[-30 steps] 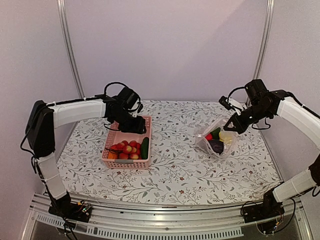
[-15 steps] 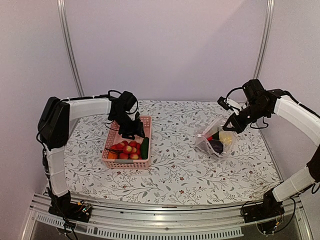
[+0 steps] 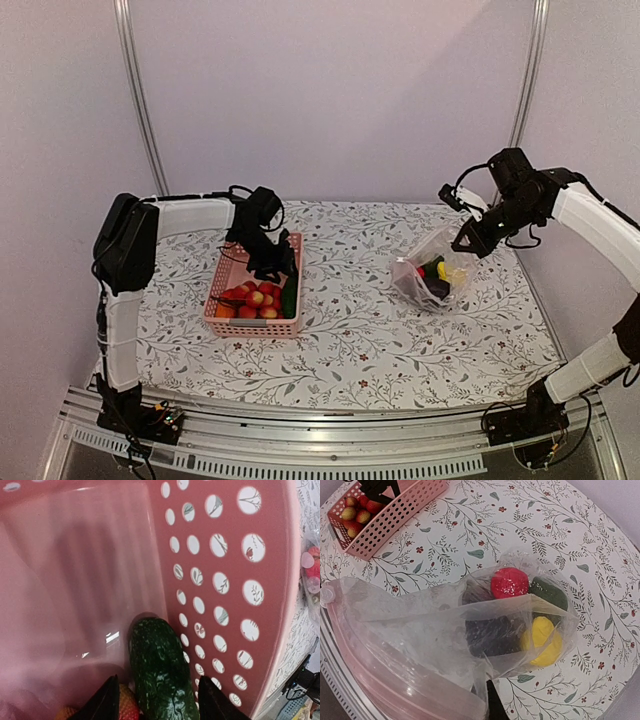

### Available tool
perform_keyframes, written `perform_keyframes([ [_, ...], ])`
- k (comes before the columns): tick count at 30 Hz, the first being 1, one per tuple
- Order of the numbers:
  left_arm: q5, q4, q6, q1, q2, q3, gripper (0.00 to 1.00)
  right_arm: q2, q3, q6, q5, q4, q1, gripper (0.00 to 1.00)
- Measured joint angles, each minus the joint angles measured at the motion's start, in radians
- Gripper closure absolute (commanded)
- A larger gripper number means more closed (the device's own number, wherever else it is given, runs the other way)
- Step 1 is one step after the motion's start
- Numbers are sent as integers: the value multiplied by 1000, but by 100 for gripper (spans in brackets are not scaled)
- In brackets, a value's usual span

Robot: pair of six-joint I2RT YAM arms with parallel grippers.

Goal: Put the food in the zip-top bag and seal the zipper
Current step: Pick up the fake vegetable from the bin.

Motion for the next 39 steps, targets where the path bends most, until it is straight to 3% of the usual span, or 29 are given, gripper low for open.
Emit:
perform_keyframes([
  [16, 18, -59, 21, 1, 7, 29, 48, -45, 23, -8, 97, -31, 0, 98],
  [29, 59, -69, 32, 1, 64, 50, 67, -45, 22, -8, 95, -30, 0, 98],
  [39, 6, -68, 31, 11, 41, 64, 74, -46, 22, -8, 92, -29, 0, 98],
])
